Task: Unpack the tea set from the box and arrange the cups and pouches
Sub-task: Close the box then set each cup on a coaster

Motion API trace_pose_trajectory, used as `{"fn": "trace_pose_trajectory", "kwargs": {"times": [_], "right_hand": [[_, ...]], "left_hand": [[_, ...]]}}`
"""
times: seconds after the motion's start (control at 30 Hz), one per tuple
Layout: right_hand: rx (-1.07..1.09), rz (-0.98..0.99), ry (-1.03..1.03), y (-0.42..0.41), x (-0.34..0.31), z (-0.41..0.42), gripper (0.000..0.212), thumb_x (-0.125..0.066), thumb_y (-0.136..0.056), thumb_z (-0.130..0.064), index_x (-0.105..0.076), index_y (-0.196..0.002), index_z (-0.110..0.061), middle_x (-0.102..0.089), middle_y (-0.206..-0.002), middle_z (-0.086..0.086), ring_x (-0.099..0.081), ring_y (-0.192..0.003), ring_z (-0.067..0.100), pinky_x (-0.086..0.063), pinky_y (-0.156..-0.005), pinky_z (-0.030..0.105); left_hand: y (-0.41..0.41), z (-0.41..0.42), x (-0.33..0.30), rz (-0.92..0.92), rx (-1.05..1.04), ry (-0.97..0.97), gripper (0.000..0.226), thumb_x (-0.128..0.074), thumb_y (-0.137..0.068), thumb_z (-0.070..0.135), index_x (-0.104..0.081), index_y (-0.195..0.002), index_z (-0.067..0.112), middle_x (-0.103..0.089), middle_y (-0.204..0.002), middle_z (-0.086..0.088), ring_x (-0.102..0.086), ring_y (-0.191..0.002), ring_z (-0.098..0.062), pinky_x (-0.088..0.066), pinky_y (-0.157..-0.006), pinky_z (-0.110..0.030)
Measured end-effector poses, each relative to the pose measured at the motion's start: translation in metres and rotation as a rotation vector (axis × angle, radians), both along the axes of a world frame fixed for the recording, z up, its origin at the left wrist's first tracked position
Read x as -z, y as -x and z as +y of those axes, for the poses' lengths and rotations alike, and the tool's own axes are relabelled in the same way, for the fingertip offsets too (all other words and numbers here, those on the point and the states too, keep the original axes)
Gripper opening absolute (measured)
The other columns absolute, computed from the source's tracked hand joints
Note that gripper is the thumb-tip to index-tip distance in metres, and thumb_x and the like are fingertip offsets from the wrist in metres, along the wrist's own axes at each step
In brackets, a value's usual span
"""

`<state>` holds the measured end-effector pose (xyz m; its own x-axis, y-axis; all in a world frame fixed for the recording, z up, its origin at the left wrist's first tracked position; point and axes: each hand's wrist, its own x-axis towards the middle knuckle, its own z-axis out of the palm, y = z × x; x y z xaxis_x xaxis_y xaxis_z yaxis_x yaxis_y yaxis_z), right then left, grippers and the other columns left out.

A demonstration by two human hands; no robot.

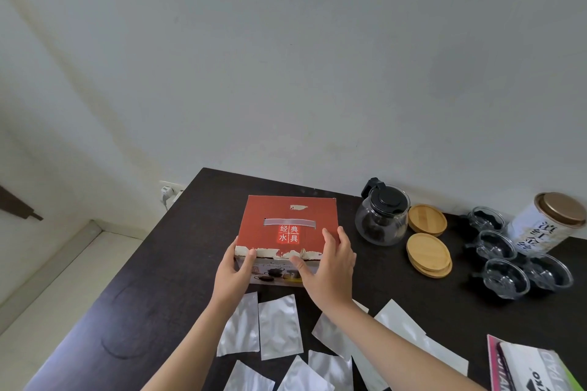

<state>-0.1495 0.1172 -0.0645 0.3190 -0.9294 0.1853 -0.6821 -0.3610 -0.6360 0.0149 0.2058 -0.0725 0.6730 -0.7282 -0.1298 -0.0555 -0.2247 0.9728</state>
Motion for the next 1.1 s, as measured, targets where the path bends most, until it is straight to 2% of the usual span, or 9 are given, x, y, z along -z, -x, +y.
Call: {"fn": "trace_pose_trajectory", "kwargs": {"times": [0.1, 0.2, 0.3, 0.4, 0.47, 0.63, 0.7, 0.83, 1.1], "right_hand": [[-0.019, -0.034, -0.065, 0.0, 0.002, 0.001, 0.103, -0.033, -0.072, -0.087, -0.031, -0.145, -0.014, -0.02, -0.157, 0.017, -0.022, -0.144, 0.032, -0.026, -0.113, 0.057], [-0.061, -0.093, -0.187, 0.004, -0.001, -0.001, 0.116, -0.052, -0.066, -0.081, -0.008, -0.152, -0.017, -0.001, -0.162, 0.01, -0.01, -0.148, 0.026, -0.035, -0.111, 0.042], [-0.046, -0.145, -0.308, 0.01, -0.001, -0.008, 0.129, -0.069, -0.061, -0.07, 0.002, -0.153, -0.014, -0.008, -0.162, 0.006, -0.018, -0.147, 0.021, -0.037, -0.107, 0.031], [-0.019, -0.229, -0.376, 0.015, 0.006, -0.014, 0.135, -0.072, -0.052, -0.073, -0.005, -0.153, -0.015, -0.039, -0.15, 0.004, -0.041, -0.136, 0.02, -0.043, -0.105, 0.034], [-0.023, -0.237, -0.368, 0.016, 0.012, -0.016, 0.133, -0.069, -0.049, -0.079, -0.013, -0.152, -0.016, -0.047, -0.144, 0.002, -0.047, -0.131, 0.019, -0.046, -0.103, 0.037], [-0.028, -0.254, -0.347, 0.014, 0.02, -0.018, 0.13, -0.06, -0.047, -0.09, -0.022, -0.148, -0.019, -0.05, -0.14, -0.002, -0.051, -0.126, 0.017, -0.052, -0.097, 0.038], [-0.033, -0.271, -0.347, 0.013, 0.02, -0.02, 0.13, -0.061, -0.047, -0.09, -0.022, -0.148, -0.019, -0.049, -0.14, -0.002, -0.051, -0.127, 0.016, -0.051, -0.098, 0.038], [-0.021, -0.304, -0.338, 0.006, 0.015, -0.032, 0.124, -0.068, -0.05, -0.083, -0.024, -0.148, -0.02, -0.049, -0.14, -0.003, -0.05, -0.126, 0.014, -0.05, -0.1, 0.034], [0.057, -0.295, -0.266, -0.025, 0.004, -0.095, 0.111, -0.068, -0.053, -0.08, -0.032, -0.141, -0.022, -0.055, -0.13, -0.007, -0.055, -0.118, 0.011, -0.054, -0.092, 0.033]], "left_hand": [[-0.001, 0.001, 0.001, 0.012, 0.011, 0.011, 0.047, -0.057, -0.093, 0.03, -0.044, -0.137, 0.021, -0.061, -0.121, 0.001, -0.06, -0.108, -0.013, -0.053, -0.081, -0.023], [-0.002, 0.001, 0.005, 0.058, 0.028, 0.021, 0.052, -0.057, -0.092, 0.033, -0.04, -0.14, 0.024, -0.06, -0.123, 0.001, -0.06, -0.111, -0.014, -0.054, -0.087, -0.03], [-0.003, -0.001, 0.01, 0.179, 0.041, 0.029, 0.057, -0.056, -0.09, 0.037, -0.035, -0.142, 0.029, -0.06, -0.124, 0.0, -0.06, -0.112, -0.018, -0.053, -0.091, -0.04], [-0.006, -0.001, 0.013, 0.24, 0.056, 0.032, 0.068, -0.059, -0.081, 0.047, -0.033, -0.142, 0.034, -0.06, -0.125, -0.002, -0.06, -0.114, -0.022, -0.051, -0.094, -0.048], [-0.005, -0.001, 0.014, 0.243, 0.061, 0.031, 0.067, -0.058, -0.081, 0.048, -0.033, -0.142, 0.036, -0.059, -0.125, -0.001, -0.059, -0.114, -0.022, -0.051, -0.094, -0.047], [-0.001, -0.004, 0.017, 0.233, 0.03, 0.043, 0.062, -0.054, -0.082, 0.05, -0.034, -0.14, 0.036, -0.059, -0.126, 0.001, -0.057, -0.116, -0.018, -0.05, -0.096, -0.041], [-0.001, -0.004, 0.017, 0.235, 0.036, 0.052, 0.065, -0.054, -0.081, 0.051, -0.035, -0.14, 0.035, -0.058, -0.127, 0.002, -0.057, -0.116, -0.016, -0.049, -0.097, -0.042], [-0.01, -0.019, 0.009, 0.188, 0.048, 0.051, 0.065, -0.053, -0.081, 0.048, -0.037, -0.141, 0.029, -0.059, -0.126, 0.003, -0.057, -0.115, -0.012, -0.051, -0.09, -0.029], [-0.048, -0.102, 0.0, 0.241, 0.086, 0.022, 0.051, -0.053, -0.092, 0.041, -0.036, -0.14, 0.031, -0.059, -0.126, 0.002, -0.057, -0.115, -0.014, -0.047, -0.1, -0.041]]}}
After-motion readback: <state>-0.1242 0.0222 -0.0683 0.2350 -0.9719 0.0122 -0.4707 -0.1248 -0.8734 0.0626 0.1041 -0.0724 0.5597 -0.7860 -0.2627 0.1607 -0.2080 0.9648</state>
